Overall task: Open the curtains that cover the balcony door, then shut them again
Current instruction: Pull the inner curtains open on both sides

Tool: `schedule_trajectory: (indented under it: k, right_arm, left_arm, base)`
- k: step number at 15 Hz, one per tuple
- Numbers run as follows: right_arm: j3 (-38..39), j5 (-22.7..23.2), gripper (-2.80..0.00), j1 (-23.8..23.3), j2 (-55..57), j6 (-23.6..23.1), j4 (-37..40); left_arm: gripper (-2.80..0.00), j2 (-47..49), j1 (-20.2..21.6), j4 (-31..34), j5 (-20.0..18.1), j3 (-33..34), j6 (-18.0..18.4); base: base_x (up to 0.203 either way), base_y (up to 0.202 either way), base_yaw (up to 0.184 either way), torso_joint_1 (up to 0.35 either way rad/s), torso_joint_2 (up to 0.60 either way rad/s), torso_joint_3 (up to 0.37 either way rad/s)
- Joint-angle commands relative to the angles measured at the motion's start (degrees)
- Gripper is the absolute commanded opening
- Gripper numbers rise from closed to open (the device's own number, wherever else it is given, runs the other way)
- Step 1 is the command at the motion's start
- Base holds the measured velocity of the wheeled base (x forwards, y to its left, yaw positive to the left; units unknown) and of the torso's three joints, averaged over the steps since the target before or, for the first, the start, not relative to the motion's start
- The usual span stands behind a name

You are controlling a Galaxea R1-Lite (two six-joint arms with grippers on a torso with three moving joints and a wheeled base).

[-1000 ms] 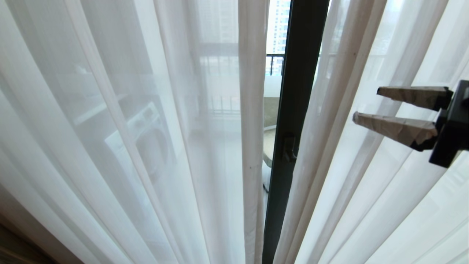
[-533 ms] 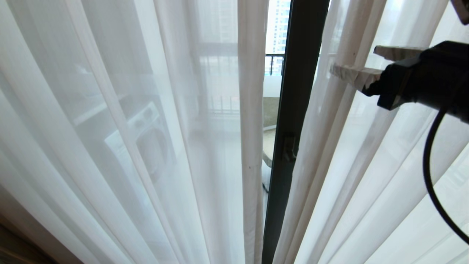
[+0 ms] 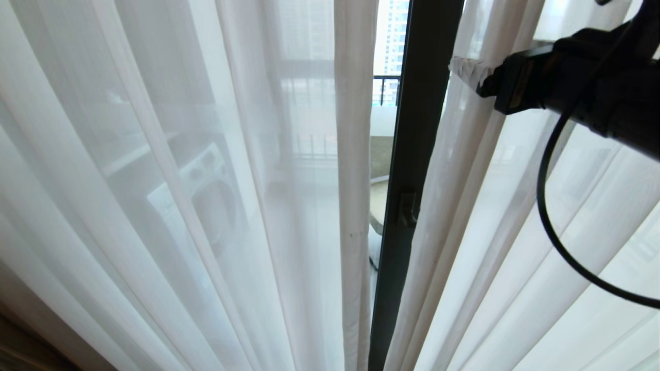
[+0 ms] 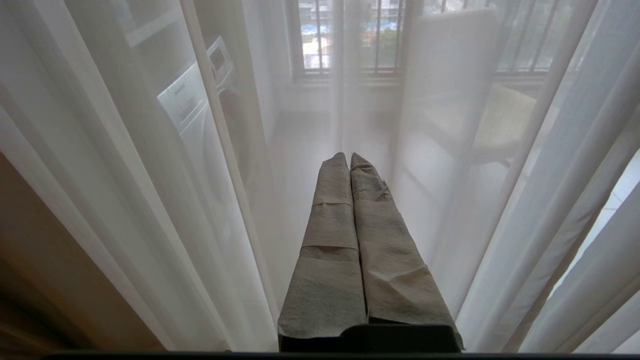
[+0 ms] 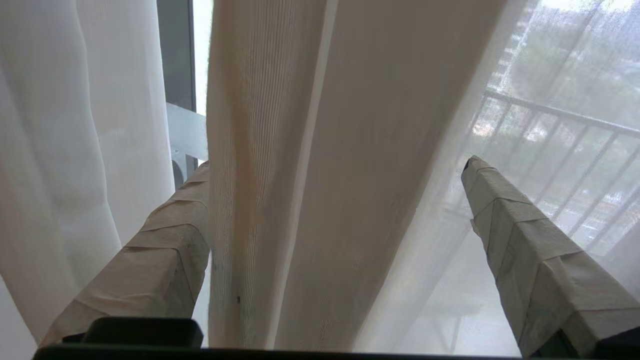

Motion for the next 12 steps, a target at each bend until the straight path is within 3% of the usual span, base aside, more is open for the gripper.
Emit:
schedule_trajectory:
  k: [1,12]
  right_arm:
    - [-0.77,-0.18,0.00,0.02,1.87,-0.09,-0.46]
    - [-1.24,-0.20,0.00,-2.29,4.31,0.35,-5.35]
  left_arm:
    - [-2.80,-0.02,0.02,-0.03,-0.02,0.00,0.01]
    - [-2.80,-0.02,0.02,-0.03,-0.02,0.00,0.01]
  base:
    - [0.000,0.000,0.000,0.000,0.00,0.000]
    - [0.000,0.000,0.000,0.000,0.00,0.000]
